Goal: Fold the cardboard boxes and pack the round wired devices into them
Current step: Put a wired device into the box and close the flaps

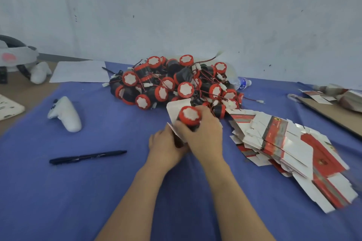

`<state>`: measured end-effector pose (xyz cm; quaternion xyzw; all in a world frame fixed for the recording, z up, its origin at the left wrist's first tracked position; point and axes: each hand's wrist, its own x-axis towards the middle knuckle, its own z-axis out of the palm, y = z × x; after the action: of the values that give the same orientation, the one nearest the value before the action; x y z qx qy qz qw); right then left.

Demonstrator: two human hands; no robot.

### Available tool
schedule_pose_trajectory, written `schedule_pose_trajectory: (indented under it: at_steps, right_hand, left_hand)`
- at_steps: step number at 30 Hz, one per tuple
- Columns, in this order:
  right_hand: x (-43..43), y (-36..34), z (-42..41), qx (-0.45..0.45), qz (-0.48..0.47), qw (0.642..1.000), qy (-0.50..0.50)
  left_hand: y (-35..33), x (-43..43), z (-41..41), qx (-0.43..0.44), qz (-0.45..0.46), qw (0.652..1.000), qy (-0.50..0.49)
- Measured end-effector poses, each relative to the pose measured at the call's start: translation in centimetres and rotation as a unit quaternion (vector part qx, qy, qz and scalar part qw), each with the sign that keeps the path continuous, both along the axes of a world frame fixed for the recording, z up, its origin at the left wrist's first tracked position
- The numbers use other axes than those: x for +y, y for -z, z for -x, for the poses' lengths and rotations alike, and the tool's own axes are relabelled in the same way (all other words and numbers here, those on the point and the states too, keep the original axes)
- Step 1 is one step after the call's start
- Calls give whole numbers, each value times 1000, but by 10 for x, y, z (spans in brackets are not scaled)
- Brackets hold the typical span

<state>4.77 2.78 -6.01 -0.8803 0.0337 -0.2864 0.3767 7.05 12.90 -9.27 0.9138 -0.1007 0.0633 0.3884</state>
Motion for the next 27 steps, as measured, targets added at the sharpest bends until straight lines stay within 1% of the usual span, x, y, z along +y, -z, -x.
schedule_pose_trajectory:
  at_steps: [1,2,5,8,12,16,20,24,27]
  right_hand:
    - [1,6,-3,30,35,999,1]
    - [1,8,-5,44,46,998,5]
    - [-4,5,-5,58,55,996,29]
    - [-8,3,-2,76,83,992,47]
    - [-7,1,-2,94,98,989,57]
    - [-9,2,-2,125,123,983,54]
    - [-1,5,-1,140,121,982,37]
    - [-1,4,-1,136,245,956,84]
    - [-1,0,-1,130,246,957,85]
  left_hand:
    - [0,1,0,3,-12,1000,1]
    - [-1,2,0,11,-8,1000,4]
    - [-2,4,1,44,36,998,14]
    - [-1,3,1,43,45,998,12]
    - [-1,4,1,37,56,998,7]
    - [0,3,1,12,18,1000,17]
    - [1,5,-1,31,35,999,14]
    - [0,5,-1,38,45,998,7]
    - [-1,6,-1,51,48,997,22]
